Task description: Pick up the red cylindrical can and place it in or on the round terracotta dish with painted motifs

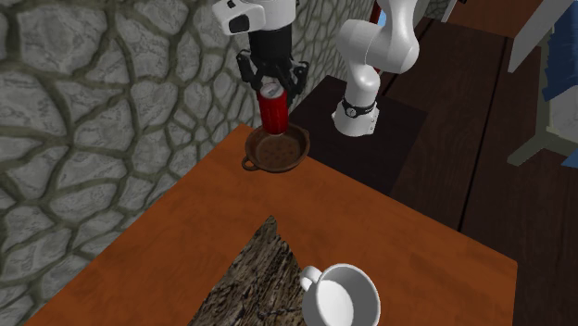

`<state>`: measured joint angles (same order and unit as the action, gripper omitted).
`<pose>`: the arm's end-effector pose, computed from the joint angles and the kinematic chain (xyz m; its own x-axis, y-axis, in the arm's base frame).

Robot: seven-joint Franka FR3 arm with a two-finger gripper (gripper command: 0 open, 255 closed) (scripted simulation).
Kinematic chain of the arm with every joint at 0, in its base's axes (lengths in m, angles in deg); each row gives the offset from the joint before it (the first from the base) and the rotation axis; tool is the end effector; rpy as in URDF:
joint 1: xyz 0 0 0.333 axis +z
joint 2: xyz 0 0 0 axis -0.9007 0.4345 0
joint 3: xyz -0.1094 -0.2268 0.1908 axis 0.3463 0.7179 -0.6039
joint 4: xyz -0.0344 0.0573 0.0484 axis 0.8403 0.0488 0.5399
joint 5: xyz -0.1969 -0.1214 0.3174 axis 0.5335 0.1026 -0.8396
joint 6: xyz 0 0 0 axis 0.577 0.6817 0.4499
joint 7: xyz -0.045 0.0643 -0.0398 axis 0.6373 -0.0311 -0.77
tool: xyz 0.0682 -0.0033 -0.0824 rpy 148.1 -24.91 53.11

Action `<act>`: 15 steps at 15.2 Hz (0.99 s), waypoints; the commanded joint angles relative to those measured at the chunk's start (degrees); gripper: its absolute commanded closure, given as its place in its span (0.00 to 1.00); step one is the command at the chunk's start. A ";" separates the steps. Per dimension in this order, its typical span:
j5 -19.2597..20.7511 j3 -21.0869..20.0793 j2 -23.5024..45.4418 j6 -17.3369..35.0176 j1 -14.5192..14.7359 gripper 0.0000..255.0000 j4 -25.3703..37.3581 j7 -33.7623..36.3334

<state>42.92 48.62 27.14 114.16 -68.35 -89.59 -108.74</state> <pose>0.4100 -0.0813 0.5325 0.9729 0.2313 -0.0051 0.2313 -0.9729 -0.0055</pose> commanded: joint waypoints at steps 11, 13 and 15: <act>0.16 0.31 1.17 9.64 -0.08 1.00 -8.43 0.04; 0.17 0.33 1.25 10.01 -0.09 1.00 -8.71 0.04; 0.17 0.33 1.26 10.01 -0.09 1.00 -8.70 0.04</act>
<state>43.09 48.94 28.39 124.04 -68.44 -98.22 -108.70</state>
